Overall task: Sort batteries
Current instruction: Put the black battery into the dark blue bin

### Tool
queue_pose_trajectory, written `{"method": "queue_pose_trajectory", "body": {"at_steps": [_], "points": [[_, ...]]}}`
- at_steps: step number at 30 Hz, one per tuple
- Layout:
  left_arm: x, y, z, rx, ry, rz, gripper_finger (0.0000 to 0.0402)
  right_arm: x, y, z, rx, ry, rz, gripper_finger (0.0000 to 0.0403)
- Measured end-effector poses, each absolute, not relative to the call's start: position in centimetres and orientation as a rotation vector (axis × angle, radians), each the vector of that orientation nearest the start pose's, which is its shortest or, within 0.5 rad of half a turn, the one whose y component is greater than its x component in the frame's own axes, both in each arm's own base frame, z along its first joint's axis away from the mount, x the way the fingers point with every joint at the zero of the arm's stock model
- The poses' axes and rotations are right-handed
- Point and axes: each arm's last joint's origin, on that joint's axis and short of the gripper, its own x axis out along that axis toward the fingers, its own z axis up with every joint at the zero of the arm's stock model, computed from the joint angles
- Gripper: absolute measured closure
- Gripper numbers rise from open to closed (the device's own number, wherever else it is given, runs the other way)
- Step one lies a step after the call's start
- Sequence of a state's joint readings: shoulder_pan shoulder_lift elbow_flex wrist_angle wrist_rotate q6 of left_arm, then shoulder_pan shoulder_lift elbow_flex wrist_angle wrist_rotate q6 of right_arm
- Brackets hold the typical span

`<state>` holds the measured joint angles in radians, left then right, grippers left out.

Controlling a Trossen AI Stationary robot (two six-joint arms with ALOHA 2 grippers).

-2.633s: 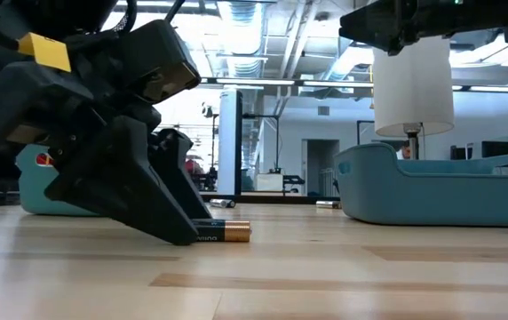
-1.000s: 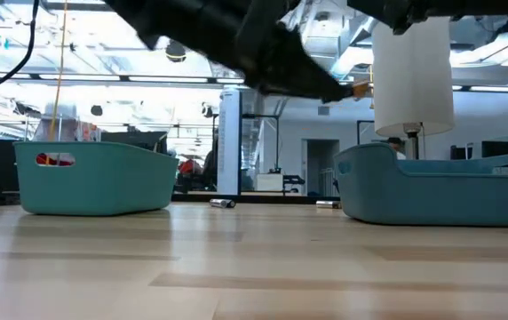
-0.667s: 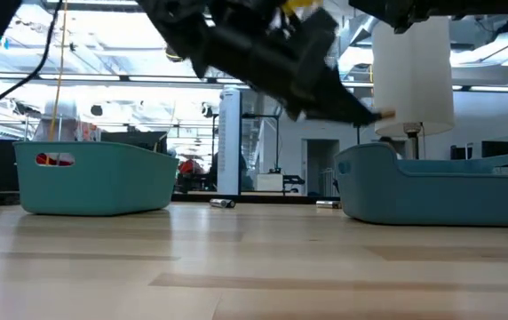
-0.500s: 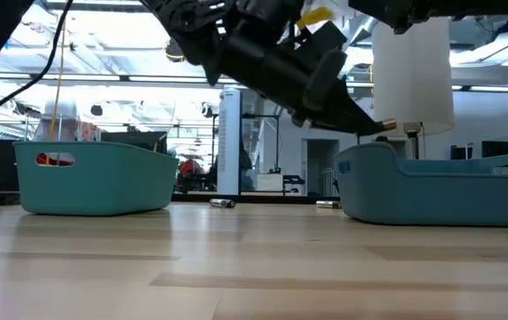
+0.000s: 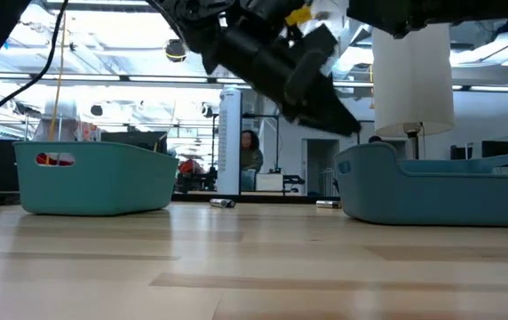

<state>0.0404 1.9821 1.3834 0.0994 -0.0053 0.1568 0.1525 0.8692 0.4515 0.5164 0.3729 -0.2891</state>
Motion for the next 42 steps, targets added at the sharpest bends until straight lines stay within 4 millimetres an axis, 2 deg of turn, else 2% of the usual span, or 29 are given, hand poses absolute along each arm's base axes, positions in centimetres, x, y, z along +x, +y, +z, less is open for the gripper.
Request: {"method": "queue_pose_trajectory", "body": {"at_steps": [2,5,11,14,19,24,31,36,42], "points": [[43.8,3.0,22.6,0.132,0.509,0.04,0.0201,19.2,1.8,26.9,-0.264,-0.055,-0.237,0.021],[42.7,4.5,23.6,0.13,0.536,0.112,0.0214,19.2,1.8,26.9,-0.264,-0.053,-0.235,0.021],[38.4,7.5,23.5,0.074,0.586,0.284,0.0248,19.2,1.8,26.8,-0.264,-0.046,-0.234,0.021],[36.1,8.9,22.8,0.035,0.641,0.403,0.0262,19.2,1.7,26.8,-0.265,-0.042,-0.239,0.021],[34.0,11.0,21.3,-0.023,0.709,0.481,0.0263,19.3,1.1,26.7,-0.268,-0.029,-0.269,0.021],[32.7,13.0,20.3,-0.023,0.821,0.52,0.0241,19.3,0.3,26.4,-0.276,0.009,-0.302,0.021],[31.0,15.6,19.9,-0.162,0.86,0.561,0.0211,19.3,-0.6,26.2,-0.279,0.028,-0.346,0.021],[30.8,16.1,19.9,-0.186,0.848,0.553,0.0191,19.3,-0.8,26.2,-0.281,0.038,-0.355,0.021],[31.2,15.9,19.0,-0.098,0.902,0.471,0.0158,19.3,-0.8,26.1,-0.284,0.049,-0.353,0.021]]}}
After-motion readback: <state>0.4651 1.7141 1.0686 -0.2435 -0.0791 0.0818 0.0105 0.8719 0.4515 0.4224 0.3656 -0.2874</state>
